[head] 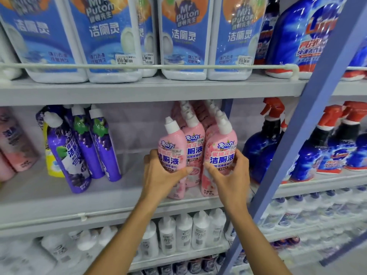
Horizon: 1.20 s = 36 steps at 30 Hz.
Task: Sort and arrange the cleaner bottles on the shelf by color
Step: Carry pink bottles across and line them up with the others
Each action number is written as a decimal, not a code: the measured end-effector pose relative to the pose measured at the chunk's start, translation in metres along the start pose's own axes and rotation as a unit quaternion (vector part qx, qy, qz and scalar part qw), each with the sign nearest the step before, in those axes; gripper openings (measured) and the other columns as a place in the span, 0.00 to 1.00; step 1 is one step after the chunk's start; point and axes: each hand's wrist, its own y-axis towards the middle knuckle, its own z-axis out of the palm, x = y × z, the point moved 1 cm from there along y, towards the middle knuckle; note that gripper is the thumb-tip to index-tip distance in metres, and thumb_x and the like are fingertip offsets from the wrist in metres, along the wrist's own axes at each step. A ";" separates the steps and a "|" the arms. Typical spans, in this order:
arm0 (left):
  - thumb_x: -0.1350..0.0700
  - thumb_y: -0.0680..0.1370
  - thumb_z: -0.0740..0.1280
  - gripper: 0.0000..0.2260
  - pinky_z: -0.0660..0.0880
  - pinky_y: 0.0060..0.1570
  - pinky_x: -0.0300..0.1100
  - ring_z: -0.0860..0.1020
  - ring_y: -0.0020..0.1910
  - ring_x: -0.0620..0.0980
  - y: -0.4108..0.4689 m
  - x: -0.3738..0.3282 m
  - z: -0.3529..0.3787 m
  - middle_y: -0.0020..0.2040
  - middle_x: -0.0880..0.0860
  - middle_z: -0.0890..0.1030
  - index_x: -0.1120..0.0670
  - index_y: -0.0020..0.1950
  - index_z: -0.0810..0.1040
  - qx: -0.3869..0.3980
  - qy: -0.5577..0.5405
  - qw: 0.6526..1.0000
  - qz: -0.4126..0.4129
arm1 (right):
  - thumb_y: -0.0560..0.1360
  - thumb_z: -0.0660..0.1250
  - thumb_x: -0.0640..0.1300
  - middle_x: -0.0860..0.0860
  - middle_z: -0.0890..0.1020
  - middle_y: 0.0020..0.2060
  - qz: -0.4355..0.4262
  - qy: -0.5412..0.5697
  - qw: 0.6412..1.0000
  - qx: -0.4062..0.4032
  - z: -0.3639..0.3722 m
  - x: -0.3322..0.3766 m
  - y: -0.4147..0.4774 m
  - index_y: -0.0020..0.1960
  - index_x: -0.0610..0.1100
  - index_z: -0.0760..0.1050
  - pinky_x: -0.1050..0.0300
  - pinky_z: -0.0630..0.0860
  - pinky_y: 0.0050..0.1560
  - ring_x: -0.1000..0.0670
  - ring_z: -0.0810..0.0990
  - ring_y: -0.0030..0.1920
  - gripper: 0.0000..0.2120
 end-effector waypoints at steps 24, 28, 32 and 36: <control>0.48 0.71 0.80 0.24 0.79 0.45 0.38 0.81 0.42 0.34 -0.047 -0.013 0.034 0.49 0.39 0.84 0.46 0.62 0.73 -0.024 -0.025 0.999 0.029 | 0.64 0.75 0.69 0.54 0.75 0.61 -0.008 -0.024 0.999 -0.030 -0.006 -0.005 0.004 0.71 0.51 0.67 0.47 0.81 0.54 0.52 0.77 0.61 0.42; 0.47 0.72 0.80 0.25 0.81 0.50 0.46 0.81 0.44 0.36 -0.049 -0.013 0.038 0.51 0.40 0.84 0.45 0.64 0.73 -0.038 -0.019 0.999 0.034 | 0.64 0.74 0.71 0.55 0.75 0.61 -0.010 -0.018 1.000 -0.023 -0.005 -0.003 0.002 0.71 0.52 0.68 0.48 0.81 0.54 0.52 0.77 0.61 0.42; 0.48 0.72 0.80 0.27 0.81 0.53 0.47 0.82 0.49 0.38 -0.050 -0.011 0.038 0.53 0.39 0.84 0.45 0.66 0.72 -0.034 -0.026 0.998 0.041 | 0.67 0.72 0.72 0.56 0.76 0.60 -0.017 0.004 1.000 0.013 -0.006 -0.006 0.001 0.72 0.55 0.68 0.49 0.79 0.58 0.54 0.76 0.62 0.39; 0.47 0.71 0.80 0.26 0.82 0.55 0.47 0.82 0.52 0.37 -0.049 -0.009 0.038 0.53 0.39 0.84 0.44 0.66 0.74 -0.034 -0.041 0.998 0.034 | 0.68 0.72 0.69 0.57 0.77 0.58 -0.020 0.016 0.999 0.022 -0.006 -0.009 0.001 0.72 0.55 0.69 0.50 0.79 0.59 0.55 0.76 0.61 0.37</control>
